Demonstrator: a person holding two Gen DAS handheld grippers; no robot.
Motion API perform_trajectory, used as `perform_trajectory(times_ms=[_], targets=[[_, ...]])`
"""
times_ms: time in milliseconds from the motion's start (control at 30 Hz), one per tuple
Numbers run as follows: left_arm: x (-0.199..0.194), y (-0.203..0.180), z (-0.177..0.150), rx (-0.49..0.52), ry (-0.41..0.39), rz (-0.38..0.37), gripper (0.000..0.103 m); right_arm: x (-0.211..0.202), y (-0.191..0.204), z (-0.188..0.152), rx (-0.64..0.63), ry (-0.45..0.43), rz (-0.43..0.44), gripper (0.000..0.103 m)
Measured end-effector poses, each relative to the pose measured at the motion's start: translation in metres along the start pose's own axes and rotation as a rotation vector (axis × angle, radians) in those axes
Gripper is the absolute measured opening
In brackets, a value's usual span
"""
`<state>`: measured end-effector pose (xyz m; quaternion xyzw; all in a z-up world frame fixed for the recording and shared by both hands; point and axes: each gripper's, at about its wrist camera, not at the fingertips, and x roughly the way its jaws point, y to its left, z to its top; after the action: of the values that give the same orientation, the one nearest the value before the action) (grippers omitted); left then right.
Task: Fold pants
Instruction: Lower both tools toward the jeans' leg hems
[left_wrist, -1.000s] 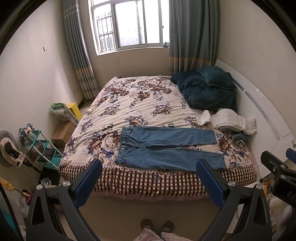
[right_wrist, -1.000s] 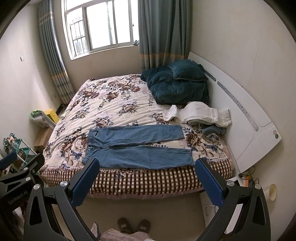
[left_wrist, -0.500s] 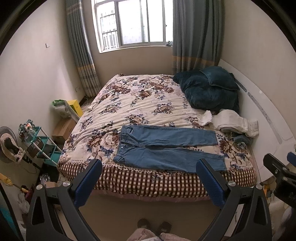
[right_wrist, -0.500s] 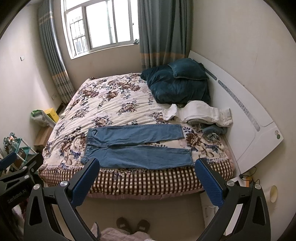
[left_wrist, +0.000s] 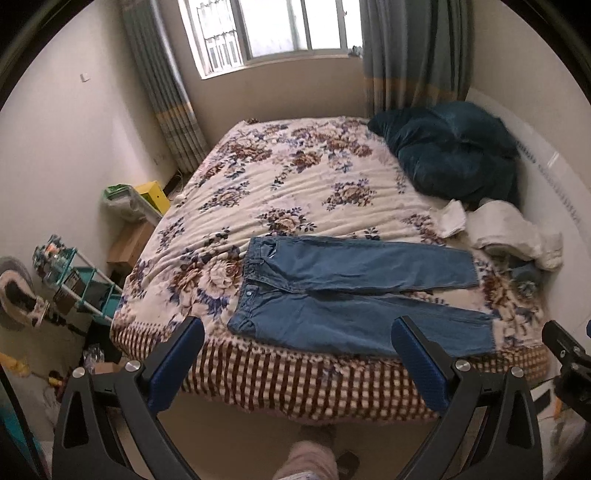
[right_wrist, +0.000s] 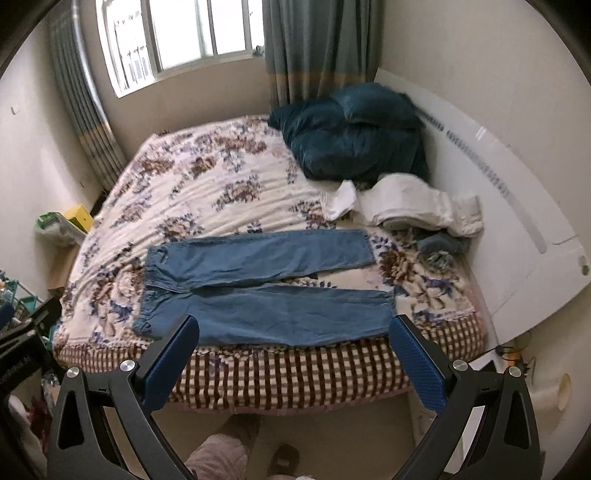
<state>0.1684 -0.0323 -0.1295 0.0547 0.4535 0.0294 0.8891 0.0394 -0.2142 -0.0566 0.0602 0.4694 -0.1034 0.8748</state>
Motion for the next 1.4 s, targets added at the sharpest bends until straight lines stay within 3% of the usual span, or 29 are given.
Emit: perform_trajectory(times_ms=[433, 700, 833, 1033, 1167, 1267, 1400], targets=[[0.251, -0.031, 0.122, 0.071, 0.152, -0.016, 0.103, 0.308, 0.019, 0.139, 0.043, 0.178, -0.086, 0.103], [0.383, -0.058, 0.160, 0.101, 0.268, 0.026, 0.103, 0.486, 0.019, 0.195, 0.037, 0.320, -0.073, 0.103], [0.452, -0.085, 0.165, 0.203, 0.326, 0.009, 0.103, 0.582, 0.024, 0.213, -0.087, 0.396, -0.076, 0.103], [0.555, -0.152, 0.160, 0.527, 0.413, -0.067, 0.103, 0.718, 0.053, 0.212, -0.392, 0.559, -0.047, 0.103], [0.621, -0.180, 0.139, 0.716, 0.534, -0.163, 0.101, 0.793, 0.072, 0.202, -0.624, 0.636, -0.034, 0.103], [0.664, -0.185, 0.126, 0.817, 0.620, -0.194, 0.097, 0.827, 0.076, 0.189, -0.764, 0.686, -0.018, 0.103], [0.694, -0.182, 0.116, 0.871, 0.733, -0.262, 0.097, 0.874, 0.086, 0.178, -0.928, 0.769, 0.022, 0.103]])
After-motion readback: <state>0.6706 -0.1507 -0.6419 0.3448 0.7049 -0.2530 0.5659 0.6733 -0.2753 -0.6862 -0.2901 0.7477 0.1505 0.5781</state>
